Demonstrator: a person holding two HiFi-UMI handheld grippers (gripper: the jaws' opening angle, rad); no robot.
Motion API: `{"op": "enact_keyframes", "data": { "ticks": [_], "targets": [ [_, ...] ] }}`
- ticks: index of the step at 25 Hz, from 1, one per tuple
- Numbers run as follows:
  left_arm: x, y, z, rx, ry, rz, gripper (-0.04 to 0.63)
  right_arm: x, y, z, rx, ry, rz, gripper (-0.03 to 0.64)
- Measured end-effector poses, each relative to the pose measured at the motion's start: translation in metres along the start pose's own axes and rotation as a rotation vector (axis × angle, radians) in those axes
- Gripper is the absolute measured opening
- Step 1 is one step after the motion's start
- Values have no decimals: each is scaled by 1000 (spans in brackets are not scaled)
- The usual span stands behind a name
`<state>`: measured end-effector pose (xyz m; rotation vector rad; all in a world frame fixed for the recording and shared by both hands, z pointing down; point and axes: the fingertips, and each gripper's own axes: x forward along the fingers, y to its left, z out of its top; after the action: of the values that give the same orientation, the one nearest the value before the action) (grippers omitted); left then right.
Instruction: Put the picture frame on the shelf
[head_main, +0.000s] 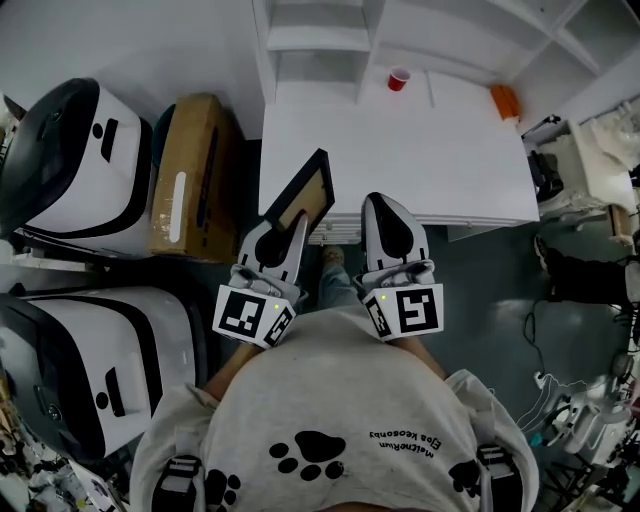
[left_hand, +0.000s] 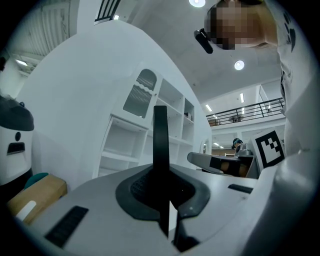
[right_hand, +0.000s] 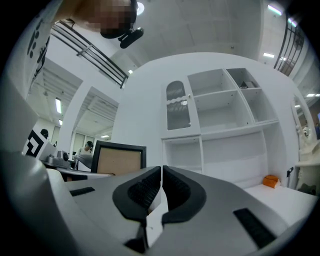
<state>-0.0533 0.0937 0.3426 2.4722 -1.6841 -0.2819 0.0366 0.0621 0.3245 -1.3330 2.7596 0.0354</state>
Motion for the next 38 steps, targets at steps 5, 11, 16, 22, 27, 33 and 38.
{"op": "enact_keyframes", "data": {
  "ticks": [5,11,16,22,27,33,38],
  "targets": [
    [61,21,9,-1,-11,9,28,54,-41,8,-8,-8,16,38],
    [128,43,18,10,-33,36,28,111,-85,13,-18,-22,57,38],
    [173,61,23,21,-55,68,28,155,-114,16,-25,-45,104,38],
    [203,81,20,13,-53,109,28,191,-133,8,-4,-47,140,38],
    [213,84,18,19,-35,118,28,200,-136,2,19,-32,161,38],
    [215,95,27,43,-37,113,28,209,-126,3,24,-31,165,38],
    [217,111,26,60,3,88,28,219,-120,8,18,-23,156,38]
  ]
}}
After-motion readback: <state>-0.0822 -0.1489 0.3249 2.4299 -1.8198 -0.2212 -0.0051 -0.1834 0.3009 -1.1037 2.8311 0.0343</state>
